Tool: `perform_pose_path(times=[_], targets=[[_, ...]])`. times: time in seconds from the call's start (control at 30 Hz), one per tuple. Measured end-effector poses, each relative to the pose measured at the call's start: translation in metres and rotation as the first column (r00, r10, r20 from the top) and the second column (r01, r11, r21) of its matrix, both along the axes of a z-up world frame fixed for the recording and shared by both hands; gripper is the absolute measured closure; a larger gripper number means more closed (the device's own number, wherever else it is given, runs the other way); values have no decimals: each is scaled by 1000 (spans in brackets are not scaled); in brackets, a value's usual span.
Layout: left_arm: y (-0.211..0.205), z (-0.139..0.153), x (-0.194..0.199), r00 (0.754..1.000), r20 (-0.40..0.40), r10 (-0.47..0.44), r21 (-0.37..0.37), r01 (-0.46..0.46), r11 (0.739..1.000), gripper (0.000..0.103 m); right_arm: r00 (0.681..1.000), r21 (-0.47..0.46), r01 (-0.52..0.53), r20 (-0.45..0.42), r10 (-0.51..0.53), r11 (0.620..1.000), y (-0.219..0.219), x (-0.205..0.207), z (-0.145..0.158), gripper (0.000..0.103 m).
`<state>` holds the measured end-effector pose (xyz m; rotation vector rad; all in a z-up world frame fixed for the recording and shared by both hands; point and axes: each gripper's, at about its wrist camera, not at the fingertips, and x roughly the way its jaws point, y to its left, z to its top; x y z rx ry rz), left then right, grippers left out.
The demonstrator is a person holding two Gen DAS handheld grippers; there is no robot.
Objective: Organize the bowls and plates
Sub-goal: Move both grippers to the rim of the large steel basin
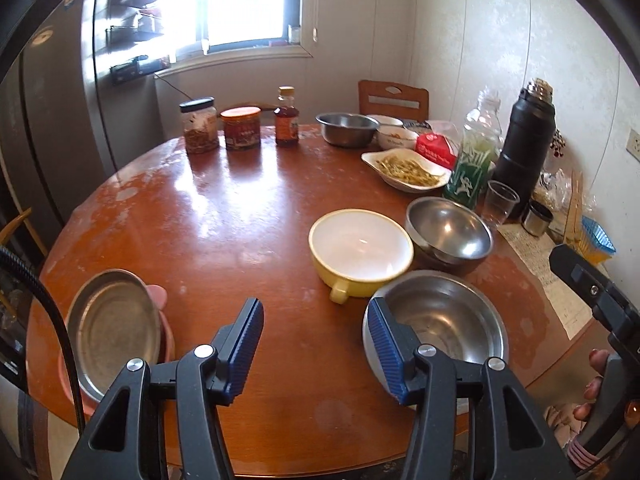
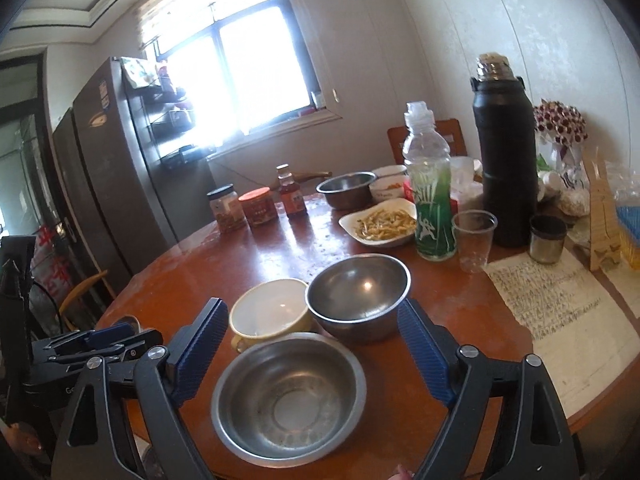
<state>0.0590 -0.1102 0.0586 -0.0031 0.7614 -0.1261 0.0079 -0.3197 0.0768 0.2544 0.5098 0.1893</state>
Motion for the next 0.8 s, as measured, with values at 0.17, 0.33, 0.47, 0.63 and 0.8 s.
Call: perform_pose_path(times=[0.17,0.33,0.47,0.63,0.8], targets=[[-14,-17,9,998,-42,-37,-4,37,999,49,998,16,-2,-66,3,1000,-9,9,-23,9],[-24,-32,15,993,-86,-85,-18,83,996,49,992,-48,-9,-127,3,999,-3,16,-43,9],[-29,-42,20,990,-108,-94,-8,94,996,49,986,-66,-16,-166,5,998,-3,22,-58,9],[-31,-52,26,984,-138,-113,-28,110,993,48,980,-94,-37,-198,17,995,2,27,-70,9],[-35,-60,29,977,-166,-130,-33,127,991,46,977,-95,-24,-213,3,995,3,31,-78,9]])
